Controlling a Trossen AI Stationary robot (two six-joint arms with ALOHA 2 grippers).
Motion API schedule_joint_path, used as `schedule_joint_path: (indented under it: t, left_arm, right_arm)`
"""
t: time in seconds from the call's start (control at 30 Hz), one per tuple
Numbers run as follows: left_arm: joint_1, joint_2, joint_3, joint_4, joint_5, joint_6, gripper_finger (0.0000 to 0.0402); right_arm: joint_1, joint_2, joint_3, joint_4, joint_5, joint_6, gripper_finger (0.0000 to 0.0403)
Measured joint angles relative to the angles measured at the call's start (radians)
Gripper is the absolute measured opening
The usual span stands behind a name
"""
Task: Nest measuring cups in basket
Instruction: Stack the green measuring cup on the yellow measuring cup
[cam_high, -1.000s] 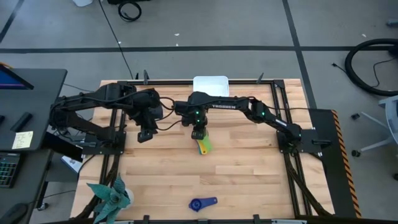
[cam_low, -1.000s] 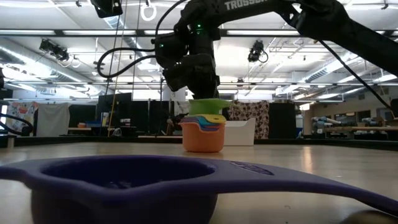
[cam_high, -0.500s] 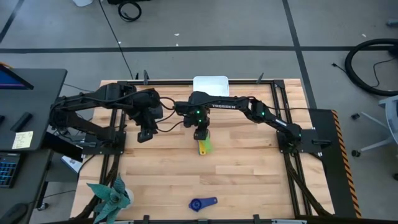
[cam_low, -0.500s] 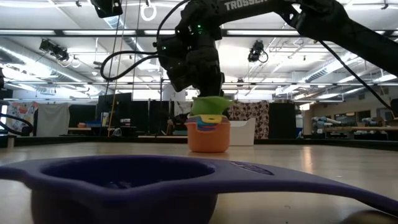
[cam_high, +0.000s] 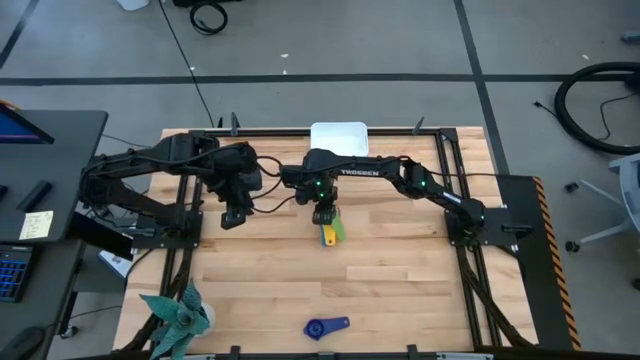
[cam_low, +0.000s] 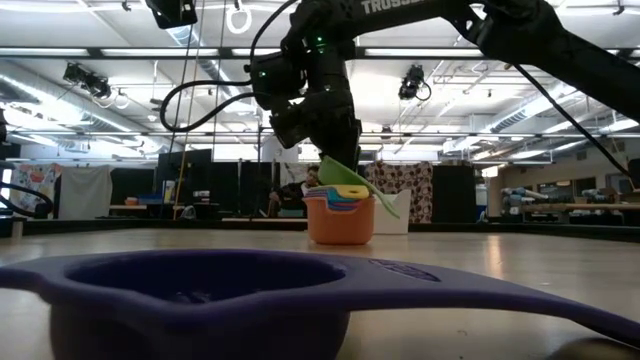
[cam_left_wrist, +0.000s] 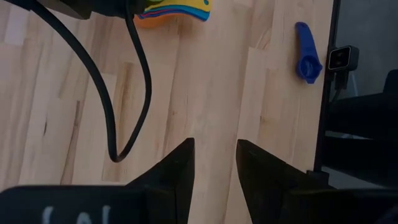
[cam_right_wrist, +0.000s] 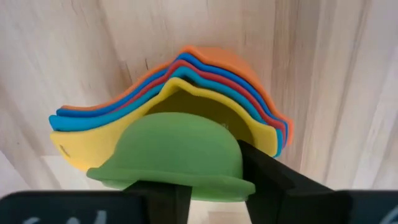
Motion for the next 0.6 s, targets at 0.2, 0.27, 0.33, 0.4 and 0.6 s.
schedule_joint_path:
  t: [0.2,0.27,0.33,0.4,0.6]
  left_arm:
    - [0.0,0.0,0.0,0.0,0.0,0.0,0.0123]
    - [0.0,0.0,0.0,0.0,0.0,0.0,0.0123]
    - [0.0,0.0,0.0,0.0,0.0,0.0,0.0123]
    - [0.0,0.0,0.0,0.0,0.0,0.0,0.0123]
    - [0.0,0.0,0.0,0.0,0.0,0.0,0.0123]
  right_arm:
    - [0.0,-0.001,0.0,-0.001,-0.006,-0.001,0.0048]
    - [0.001,-0.002,0.001,0.001,-0.007,-0.002,0.0023]
    - [0.001,-0.002,0.001,0.0,-0.007,-0.002,0.0018]
    - [0.001,-0.002,0.001,0.0,-0.008,-0.001,0.0019]
    - [0.001,-0.007,0.001,0.0,-0.007,0.008,0.0024]
